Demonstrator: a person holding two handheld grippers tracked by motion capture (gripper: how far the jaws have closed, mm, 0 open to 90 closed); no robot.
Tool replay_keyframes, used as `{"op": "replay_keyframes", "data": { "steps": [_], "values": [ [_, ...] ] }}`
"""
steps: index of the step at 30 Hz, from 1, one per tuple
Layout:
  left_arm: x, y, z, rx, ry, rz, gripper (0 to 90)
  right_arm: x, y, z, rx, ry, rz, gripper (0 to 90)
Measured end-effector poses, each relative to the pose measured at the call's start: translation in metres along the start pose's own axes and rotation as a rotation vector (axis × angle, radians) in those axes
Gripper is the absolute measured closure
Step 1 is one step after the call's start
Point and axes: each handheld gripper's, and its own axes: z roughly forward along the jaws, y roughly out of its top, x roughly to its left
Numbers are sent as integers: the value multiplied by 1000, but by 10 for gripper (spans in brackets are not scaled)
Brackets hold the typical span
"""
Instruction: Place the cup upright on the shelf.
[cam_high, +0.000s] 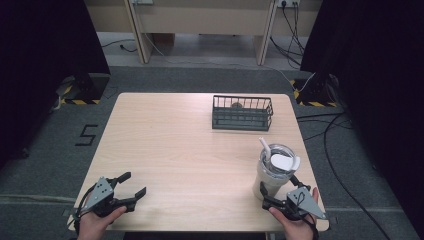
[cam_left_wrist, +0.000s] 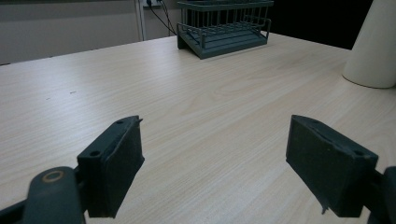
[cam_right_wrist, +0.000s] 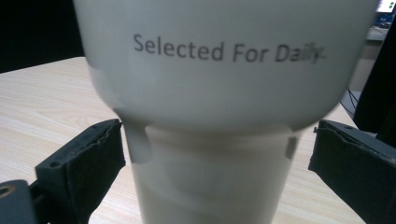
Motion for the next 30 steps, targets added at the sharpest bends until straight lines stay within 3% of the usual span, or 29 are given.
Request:
{"op": "replay_keyframes", "data": {
  "steps": [13,18,30],
  "values": [
    [1,0,-1,-2,0,1,178,3,4,21,2,10,-15,31],
    [1,0,-1,1,-1,4,178,3,1,21,-6,-2,-11,83],
    [0,0,-1,-1,-4,6,179,3,-2,21,-38,-4,0,94]
  ]
}}
